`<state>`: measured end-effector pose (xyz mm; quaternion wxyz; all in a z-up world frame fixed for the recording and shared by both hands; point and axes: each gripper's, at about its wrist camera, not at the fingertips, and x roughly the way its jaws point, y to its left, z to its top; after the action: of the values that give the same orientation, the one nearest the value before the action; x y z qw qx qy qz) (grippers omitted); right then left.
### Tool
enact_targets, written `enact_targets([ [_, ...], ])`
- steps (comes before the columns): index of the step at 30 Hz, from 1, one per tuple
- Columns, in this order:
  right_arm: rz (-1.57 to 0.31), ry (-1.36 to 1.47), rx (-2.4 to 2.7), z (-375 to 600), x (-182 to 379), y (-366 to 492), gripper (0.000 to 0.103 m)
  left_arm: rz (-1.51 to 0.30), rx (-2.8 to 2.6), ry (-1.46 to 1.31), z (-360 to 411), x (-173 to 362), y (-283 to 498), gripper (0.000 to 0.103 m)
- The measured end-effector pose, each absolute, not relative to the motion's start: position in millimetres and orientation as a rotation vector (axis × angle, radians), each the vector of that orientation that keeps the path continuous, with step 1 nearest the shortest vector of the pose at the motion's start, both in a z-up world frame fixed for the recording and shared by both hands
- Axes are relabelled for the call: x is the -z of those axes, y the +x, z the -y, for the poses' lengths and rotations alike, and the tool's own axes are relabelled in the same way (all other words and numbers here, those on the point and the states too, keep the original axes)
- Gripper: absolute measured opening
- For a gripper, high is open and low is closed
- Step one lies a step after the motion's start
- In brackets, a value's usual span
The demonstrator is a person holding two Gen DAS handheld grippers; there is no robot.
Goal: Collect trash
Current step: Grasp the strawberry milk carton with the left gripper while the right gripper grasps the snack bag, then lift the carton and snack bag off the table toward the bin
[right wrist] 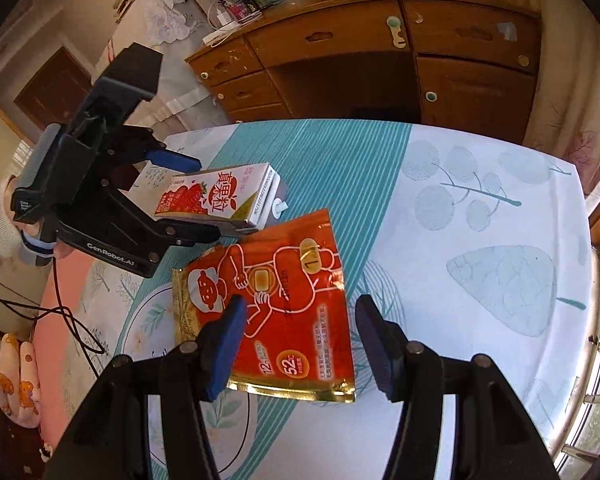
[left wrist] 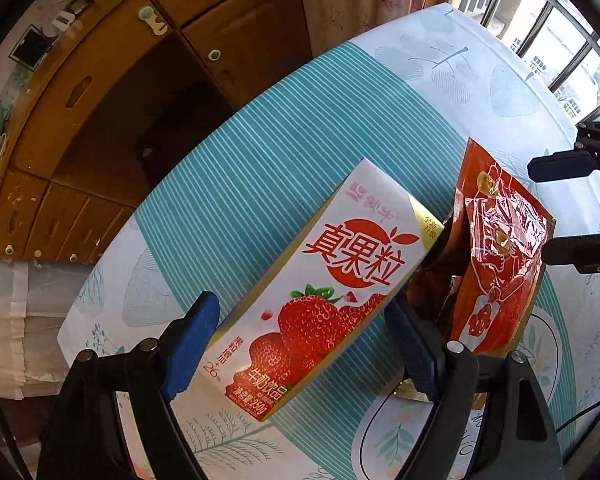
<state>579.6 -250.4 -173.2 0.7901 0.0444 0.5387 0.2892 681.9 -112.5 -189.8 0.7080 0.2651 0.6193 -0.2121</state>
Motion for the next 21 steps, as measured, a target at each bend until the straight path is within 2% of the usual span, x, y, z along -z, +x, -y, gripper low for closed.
enact_targets([
  [4, -1.179, 0.051, -0.709, 247, 177, 599, 0.063, -1.443, 0.503, 0.581, 107, 207, 690, 0.082],
  [7, -1.216, 0.028, -0.763, 246, 185, 615, 0.063, -1.455, 0.531, 0.496, 100, 209, 689, 0.065],
  [10, -1.265, 0.028, -0.816, 245, 195, 632, 0.063, -1.437, 0.512, 0.448, 92, 207, 677, 0.058],
  [15, -1.286, 0.035, -0.912, 239, 198, 648, 0.063, -1.427, 0.430, 0.358, 72, 206, 639, 0.057],
  [21, -1.304, -0.090, -1.022, 209, 197, 640, 0.063, -1.452, 0.167, 0.137, 35, 204, 600, 0.057],
])
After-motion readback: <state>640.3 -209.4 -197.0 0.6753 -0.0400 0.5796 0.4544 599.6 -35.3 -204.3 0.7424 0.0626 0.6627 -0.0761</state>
